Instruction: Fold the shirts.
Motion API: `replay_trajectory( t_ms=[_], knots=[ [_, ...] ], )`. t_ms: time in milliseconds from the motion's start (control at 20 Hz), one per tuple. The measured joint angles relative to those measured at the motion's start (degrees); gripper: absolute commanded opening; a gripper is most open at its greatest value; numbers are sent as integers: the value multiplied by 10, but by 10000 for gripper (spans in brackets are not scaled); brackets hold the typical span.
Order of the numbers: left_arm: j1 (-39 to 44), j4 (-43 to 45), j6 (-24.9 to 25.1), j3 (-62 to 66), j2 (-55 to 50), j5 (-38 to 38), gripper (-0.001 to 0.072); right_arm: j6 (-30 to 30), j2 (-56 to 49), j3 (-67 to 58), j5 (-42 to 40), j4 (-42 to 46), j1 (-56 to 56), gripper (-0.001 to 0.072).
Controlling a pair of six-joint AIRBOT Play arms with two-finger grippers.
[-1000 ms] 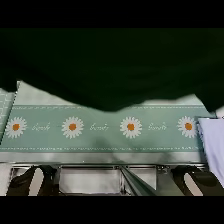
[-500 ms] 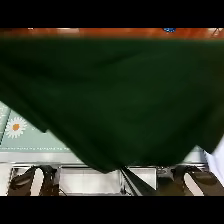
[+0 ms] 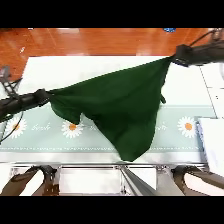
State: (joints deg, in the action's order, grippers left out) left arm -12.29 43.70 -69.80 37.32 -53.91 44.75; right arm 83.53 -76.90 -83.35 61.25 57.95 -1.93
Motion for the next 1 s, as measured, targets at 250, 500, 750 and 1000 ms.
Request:
replay_trajectory(
  t_ms=[250, 500, 750, 1000],
  knots=[
    [7, 0, 3, 56, -167, -8, 21, 14, -78, -14, -46, -45, -20, 406],
    [8, 0, 4, 81, -206, 18, 20, 3, -17, 46, 120, 41, -90, 406],
    [9, 0, 4, 86, -213, 37, 21, 9, 109, 301, 210, 106, -122, 406],
    [9, 0, 4, 87, -214, 57, 21, -11, 163, 502, 187, 55, -124, 406]
  ],
)
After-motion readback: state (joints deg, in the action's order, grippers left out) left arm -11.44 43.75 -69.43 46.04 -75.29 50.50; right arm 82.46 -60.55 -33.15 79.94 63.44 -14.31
